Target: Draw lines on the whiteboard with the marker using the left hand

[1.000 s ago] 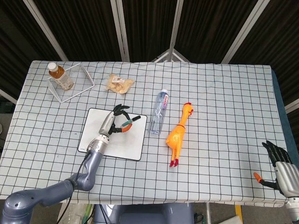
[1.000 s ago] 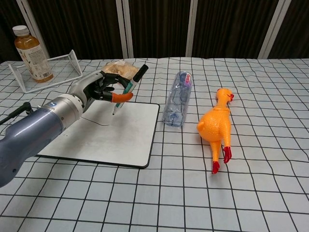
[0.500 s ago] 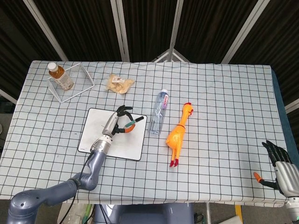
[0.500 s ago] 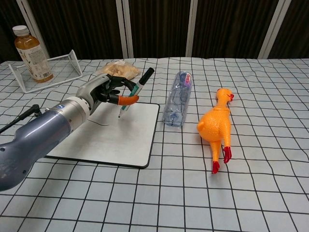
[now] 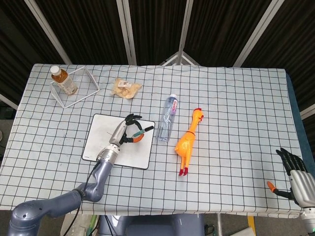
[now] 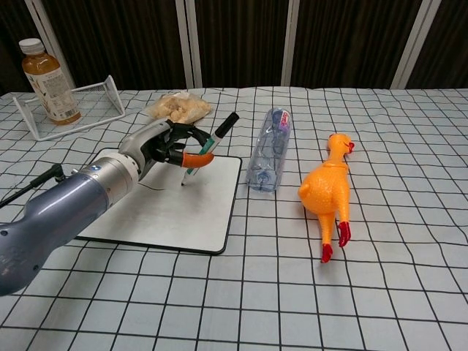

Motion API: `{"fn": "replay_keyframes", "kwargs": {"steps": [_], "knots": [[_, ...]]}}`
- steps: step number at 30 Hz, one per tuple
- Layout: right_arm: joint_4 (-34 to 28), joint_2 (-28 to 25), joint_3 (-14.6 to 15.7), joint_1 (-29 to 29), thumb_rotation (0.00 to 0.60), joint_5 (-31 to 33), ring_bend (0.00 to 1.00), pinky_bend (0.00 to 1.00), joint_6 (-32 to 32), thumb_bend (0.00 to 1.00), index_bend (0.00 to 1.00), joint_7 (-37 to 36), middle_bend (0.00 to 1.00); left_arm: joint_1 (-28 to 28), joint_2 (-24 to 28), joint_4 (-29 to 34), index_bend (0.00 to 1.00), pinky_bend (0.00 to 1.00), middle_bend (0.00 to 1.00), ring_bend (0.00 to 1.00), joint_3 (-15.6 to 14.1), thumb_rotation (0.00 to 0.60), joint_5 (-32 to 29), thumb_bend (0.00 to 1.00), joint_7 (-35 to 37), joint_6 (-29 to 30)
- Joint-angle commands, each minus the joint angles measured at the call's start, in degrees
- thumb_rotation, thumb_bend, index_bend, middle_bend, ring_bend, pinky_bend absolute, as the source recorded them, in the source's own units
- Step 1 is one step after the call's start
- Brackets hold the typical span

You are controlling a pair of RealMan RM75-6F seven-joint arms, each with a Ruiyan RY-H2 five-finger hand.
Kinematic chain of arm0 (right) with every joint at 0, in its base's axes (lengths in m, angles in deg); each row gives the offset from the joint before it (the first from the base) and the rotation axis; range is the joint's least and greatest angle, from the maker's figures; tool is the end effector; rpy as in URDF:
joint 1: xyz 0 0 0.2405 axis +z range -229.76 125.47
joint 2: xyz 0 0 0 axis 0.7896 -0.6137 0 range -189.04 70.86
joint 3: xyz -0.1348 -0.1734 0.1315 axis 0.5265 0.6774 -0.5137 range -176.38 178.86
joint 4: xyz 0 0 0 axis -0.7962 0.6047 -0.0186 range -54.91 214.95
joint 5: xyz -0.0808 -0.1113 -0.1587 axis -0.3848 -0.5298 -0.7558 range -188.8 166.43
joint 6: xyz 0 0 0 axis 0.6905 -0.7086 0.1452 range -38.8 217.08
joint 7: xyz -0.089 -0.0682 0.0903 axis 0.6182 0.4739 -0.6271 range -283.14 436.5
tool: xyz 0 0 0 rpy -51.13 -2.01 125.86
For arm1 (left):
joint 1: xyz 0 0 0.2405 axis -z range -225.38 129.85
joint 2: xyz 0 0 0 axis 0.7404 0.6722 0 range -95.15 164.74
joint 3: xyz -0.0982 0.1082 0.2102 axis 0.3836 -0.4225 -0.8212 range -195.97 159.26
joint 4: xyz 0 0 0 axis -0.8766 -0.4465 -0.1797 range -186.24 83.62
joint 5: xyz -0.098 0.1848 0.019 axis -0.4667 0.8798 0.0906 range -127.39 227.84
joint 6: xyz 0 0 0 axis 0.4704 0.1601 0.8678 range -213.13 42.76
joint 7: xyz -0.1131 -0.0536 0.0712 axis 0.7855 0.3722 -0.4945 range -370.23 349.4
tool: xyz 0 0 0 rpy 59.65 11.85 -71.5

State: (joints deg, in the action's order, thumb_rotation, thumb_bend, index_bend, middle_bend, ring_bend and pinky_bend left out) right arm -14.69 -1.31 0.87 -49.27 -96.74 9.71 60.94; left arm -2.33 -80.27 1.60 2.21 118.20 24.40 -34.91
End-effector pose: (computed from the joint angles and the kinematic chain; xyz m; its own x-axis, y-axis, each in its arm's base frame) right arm -0.3275 -0.1593 0.1732 0.1927 -0.1397 0.9713 -0.9762 0.0730 0.2042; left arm -0.1276 0.3747 -0.1096 -0.4706 0.3697 0.8012 0.8622 -0.0003 0.5066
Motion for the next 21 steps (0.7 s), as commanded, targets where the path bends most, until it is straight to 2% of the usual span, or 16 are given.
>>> {"fn": "replay_keyframes", "kwargs": {"steps": [1, 9, 21], "knots": [[0.00, 0.02, 0.02, -0.04, 0.600, -0.04, 0.00, 0.00, -0.07, 0.27, 0.00, 0.00, 0.00, -0.37, 0.24, 0.20, 0.73, 0.05, 0.18, 0.03, -0.27, 0.600, 0.02, 0.54, -0.26, 0.05], [0.01, 0.11, 0.05, -0.12, 0.600, -0.12, 0.00, 0.00, -0.24, 0.27, 0.00, 0.24, 0.00, -2.32, 1.67, 1.58, 0.73, 0.05, 0.18, 0.03, -1.32, 0.600, -0.20, 0.54, -1.29, 0.47], [-0.13, 0.26, 0.00, -0.26, 0.600, 0.05, 0.00, 0.00, -0.46, 0.27, 0.00, 1.13, 0.00, -8.15, 6.15, 7.64, 0.73, 0.05, 0.19, 0.03, -3.99, 0.600, -0.62, 0.55, -2.98, 3.10]]}}
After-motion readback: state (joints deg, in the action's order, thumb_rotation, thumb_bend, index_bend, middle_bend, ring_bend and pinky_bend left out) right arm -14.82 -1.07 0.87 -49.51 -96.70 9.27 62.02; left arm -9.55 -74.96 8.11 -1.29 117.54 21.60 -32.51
